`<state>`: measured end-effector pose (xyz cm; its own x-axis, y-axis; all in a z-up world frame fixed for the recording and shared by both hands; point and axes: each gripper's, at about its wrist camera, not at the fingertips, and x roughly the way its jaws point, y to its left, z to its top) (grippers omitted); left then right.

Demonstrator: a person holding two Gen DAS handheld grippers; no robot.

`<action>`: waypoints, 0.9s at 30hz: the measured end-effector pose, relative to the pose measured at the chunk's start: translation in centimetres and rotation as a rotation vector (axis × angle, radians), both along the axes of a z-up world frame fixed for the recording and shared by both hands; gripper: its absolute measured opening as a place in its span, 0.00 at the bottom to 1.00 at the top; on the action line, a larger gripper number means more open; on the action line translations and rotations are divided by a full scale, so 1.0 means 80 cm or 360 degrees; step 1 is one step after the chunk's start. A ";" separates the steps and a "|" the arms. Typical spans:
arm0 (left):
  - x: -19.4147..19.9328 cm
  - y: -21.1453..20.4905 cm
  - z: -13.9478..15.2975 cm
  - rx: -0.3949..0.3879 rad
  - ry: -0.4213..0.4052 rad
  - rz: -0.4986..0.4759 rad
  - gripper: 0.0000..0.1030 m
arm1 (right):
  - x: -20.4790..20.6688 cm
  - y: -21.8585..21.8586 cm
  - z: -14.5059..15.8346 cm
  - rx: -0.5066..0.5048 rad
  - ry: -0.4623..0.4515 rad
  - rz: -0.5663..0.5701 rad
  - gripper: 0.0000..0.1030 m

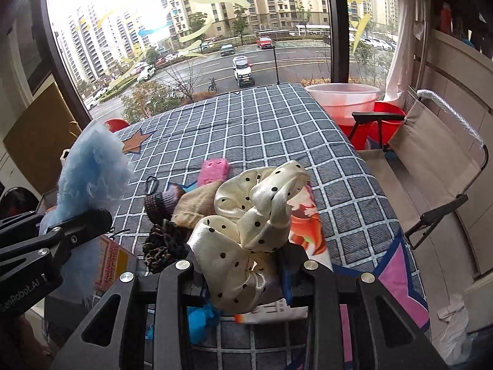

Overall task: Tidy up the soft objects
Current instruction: 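Carry the fluffy item and polka-dot scrunchie with both grippers over the white box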

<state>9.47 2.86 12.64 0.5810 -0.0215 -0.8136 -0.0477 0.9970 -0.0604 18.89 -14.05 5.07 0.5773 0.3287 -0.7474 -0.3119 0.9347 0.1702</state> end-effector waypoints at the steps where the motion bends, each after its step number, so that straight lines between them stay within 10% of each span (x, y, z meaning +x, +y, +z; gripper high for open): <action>1: -0.001 0.012 0.001 -0.0010 0.0004 0.0033 0.24 | -0.001 0.009 0.003 -0.0008 -0.0007 0.0022 0.33; 11: -0.038 0.091 0.052 -0.0068 -0.0120 0.0200 0.24 | -0.021 0.094 0.052 0.0011 -0.0133 0.0242 0.33; 27: -0.120 0.195 0.017 -0.0026 -0.0037 0.0517 0.24 | -0.082 0.208 0.073 0.0082 -0.0199 0.0669 0.33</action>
